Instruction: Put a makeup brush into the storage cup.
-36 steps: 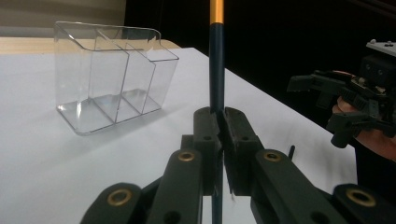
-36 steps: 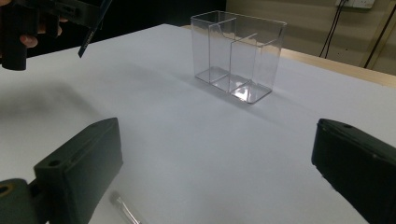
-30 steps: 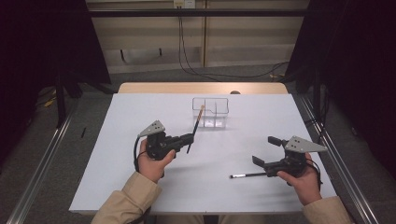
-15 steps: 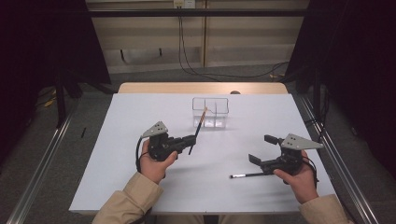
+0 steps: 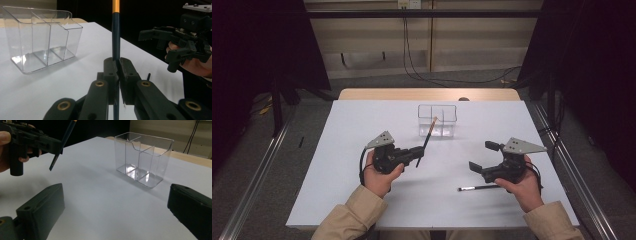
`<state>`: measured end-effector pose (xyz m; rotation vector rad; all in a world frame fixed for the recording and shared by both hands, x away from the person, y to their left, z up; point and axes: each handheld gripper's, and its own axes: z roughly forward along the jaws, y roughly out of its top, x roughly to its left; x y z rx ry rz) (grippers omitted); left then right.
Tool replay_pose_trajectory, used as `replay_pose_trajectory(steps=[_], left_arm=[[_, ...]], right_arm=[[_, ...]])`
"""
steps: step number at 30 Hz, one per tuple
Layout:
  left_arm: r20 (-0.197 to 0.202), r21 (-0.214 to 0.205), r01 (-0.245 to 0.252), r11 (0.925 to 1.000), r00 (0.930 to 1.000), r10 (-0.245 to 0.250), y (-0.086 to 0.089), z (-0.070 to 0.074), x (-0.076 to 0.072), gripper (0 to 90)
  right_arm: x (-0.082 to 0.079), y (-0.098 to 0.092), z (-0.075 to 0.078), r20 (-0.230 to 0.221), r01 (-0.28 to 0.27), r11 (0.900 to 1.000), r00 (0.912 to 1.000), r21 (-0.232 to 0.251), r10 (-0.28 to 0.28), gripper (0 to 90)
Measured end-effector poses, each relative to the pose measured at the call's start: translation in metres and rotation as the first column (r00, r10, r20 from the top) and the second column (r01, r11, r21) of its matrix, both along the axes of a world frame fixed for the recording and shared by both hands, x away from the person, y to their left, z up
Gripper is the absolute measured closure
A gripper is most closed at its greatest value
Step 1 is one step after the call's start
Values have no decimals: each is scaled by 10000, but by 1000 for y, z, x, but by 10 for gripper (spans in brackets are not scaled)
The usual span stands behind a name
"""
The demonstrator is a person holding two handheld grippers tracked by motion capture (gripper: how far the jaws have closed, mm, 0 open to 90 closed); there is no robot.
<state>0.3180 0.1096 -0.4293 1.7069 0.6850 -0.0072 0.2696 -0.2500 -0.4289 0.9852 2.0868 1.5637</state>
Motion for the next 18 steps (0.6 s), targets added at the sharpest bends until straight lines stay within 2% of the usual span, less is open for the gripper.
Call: replay_pose_trajectory(steps=[9,18], left_arm=[[-9,31,209,9998,9998,-209,-7,-2,-2,848],[8,4,428,9991,9991,-428,-12,-2,-2,848]], right_arm=[[6,11,3,-103,-179,9996,9998,206,182,8],[12,21,9,-170,-520,9972,9985,532,530,49]])
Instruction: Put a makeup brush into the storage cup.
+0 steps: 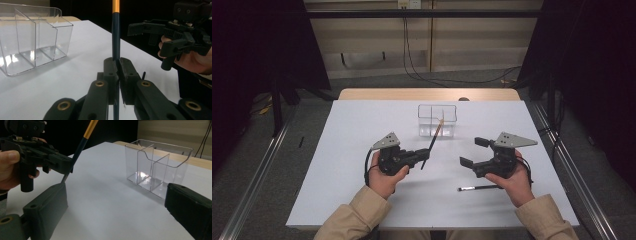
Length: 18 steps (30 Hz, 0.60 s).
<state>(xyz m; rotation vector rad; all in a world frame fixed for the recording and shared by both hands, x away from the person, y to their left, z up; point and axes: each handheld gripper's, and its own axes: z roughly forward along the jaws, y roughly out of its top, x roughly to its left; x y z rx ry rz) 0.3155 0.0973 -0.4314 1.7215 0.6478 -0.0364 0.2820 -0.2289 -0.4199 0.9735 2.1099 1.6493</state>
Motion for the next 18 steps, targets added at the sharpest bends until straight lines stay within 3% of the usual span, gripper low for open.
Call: replay_pose_trajectory(steps=[7,11,18], left_arm=[[-36,29,123,9999,9999,-123,-4,-2,-1,848],[2,8,195,9998,9998,-195,-6,-1,-1,847],[-35,6,248,9997,9997,-248,-8,-2,-1,847]], right_arm=[[3,7,4,26,-272,9995,9996,137,271,103],[6,11,7,46,-506,9984,9987,258,505,207],[8,14,12,85,-561,9971,9984,511,558,265]])
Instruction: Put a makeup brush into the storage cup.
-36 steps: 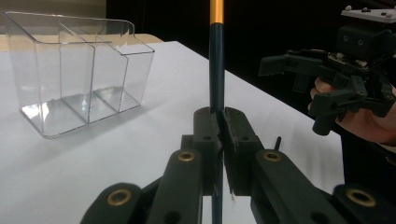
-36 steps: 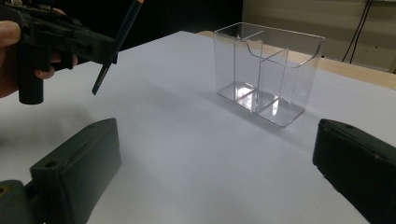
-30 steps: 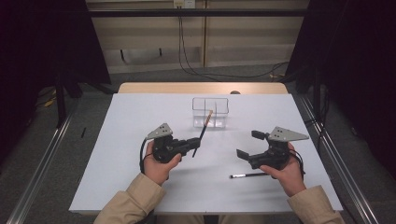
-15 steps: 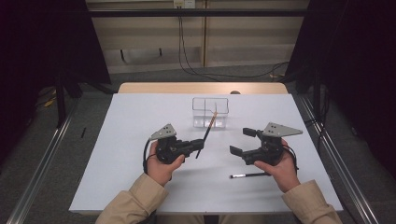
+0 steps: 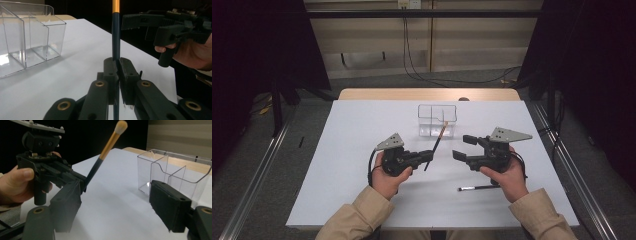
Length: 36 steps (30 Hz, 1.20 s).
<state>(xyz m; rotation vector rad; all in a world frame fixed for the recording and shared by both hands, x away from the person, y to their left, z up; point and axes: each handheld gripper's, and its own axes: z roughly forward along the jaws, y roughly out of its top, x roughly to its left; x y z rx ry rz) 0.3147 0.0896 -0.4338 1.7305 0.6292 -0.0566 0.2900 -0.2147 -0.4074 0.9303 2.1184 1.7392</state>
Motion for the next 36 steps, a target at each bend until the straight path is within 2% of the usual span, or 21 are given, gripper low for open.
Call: replay_pose_trajectory(steps=[6,8,11,14,15,18,19,21,22,23,27,36], left_arm=[[24,5,73,10000,10000,-73,-3,-1,-1,848],[47,54,79,10000,10000,-80,-4,-1,-1,848],[67,50,127,9999,9999,-128,-5,-1,-1,848],[108,73,187,9998,9998,-188,-7,-1,-1,848],[100,-7,180,9998,9998,-179,-9,0,-2,847],[157,-34,237,9997,9996,-236,-11,0,-3,848],[157,-34,237,9997,9996,-236,-11,0,-3,848],[162,2,290,9996,9994,-290,-12,0,-3,848],[181,11,296,9996,9994,-296,-13,0,-4,848],[185,-1,321,9995,9993,-321,-13,0,-4,847],[228,-26,391,9992,9990,-390,-15,0,-6,847],[260,-160,596,9981,9979,-591,-20,0,-9,846]], right_arm=[[4,1,4,51,37,9997,10000,241,-39,348],[4,4,3,-12,16,9995,10000,323,-16,419],[5,8,3,-135,-140,9993,9998,356,145,481],[5,11,3,-169,-103,9991,9998,416,110,486],[5,14,5,-356,-142,9984,9992,544,162,525],[5,19,5,-882,-153,9973,9959,719,217,540],[5,19,5,-882,-153,9973,9959,719,217,540],[6,23,5,-1248,-51,9973,9921,733,143,555],[6,23,5,-1248,-51,9973,9921,733,143,555],[7,25,4,-1484,12,9957,9888,922,126,583],[9,25,3,-1524,173,9936,9883,1115,-1,655],[10,28,2,-1793,51,9877,9835,1562,233,767]])
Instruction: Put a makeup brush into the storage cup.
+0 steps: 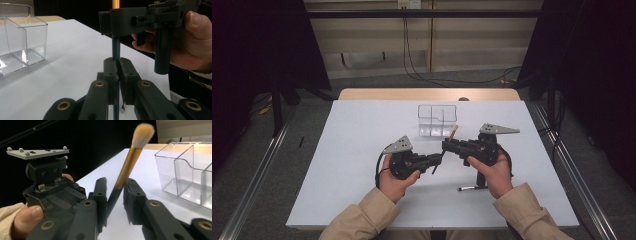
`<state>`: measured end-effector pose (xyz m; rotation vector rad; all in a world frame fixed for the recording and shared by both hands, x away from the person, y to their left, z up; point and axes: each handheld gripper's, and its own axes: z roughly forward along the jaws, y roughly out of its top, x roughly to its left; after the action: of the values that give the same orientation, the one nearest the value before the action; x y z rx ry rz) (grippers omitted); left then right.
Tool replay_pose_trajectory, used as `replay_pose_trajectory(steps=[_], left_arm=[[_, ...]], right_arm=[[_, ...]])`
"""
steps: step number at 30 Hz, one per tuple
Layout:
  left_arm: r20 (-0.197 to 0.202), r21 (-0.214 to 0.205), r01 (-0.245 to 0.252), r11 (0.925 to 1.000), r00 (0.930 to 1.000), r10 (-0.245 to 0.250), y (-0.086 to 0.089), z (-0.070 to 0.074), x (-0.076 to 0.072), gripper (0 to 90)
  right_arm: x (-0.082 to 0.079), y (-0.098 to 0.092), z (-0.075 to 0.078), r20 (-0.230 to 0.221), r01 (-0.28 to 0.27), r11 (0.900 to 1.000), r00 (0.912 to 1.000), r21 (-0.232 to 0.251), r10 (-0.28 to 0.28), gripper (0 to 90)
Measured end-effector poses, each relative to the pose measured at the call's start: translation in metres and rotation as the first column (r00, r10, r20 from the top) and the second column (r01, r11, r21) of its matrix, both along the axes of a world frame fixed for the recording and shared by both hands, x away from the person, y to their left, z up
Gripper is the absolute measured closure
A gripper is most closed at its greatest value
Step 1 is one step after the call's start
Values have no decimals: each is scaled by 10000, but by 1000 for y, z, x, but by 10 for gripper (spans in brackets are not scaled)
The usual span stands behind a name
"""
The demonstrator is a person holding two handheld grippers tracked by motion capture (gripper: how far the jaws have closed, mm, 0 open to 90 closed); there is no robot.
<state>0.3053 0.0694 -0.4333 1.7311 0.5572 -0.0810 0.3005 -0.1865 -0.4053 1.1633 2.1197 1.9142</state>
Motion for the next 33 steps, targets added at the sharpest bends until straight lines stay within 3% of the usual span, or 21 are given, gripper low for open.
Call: replay_pose_trajectory(steps=[5,6,7,9,15,17,22,29,33], left_arm=[[53,67,68,10000,10000,-68,-2,-1,0,845],[-9,24,130,9999,9999,-130,-2,-1,-1,900],[29,36,115,9999,9999,-115,-2,-1,-1,898],[208,-103,171,9998,9996,-169,-2,0,0,809],[176,-475,140,9988,9998,-132,2,1,1,713],[236,-489,42,9988,9997,-31,3,0,2,622],[237,-449,-51,9990,9997,62,5,-1,3,525],[704,-515,-188,9985,9973,224,6,-1,5,252],[712,-469,-205,9987,9972,238,8,-2,5,202]], right_arm=[[0,0,-2,-174,-178,9992,9997,355,184,826],[-1,2,-1,22,-277,9993,9996,247,277,842],[-2,3,1,166,-249,9996,9996,124,247,843],[-2,2,2,198,-332,9993,9993,182,328,843],[-2,-1,5,531,-223,9997,9983,90,218,843],[-2,-2,6,621,-238,9997,9978,95,232,843],[-4,-2,6,818,-277,9996,9963,-32,279,842],[-5,-4,6,994,-329,9994,9945,-109,338,842],[-5,-3,6,1151,-342,9992,9927,-202,363,842]])
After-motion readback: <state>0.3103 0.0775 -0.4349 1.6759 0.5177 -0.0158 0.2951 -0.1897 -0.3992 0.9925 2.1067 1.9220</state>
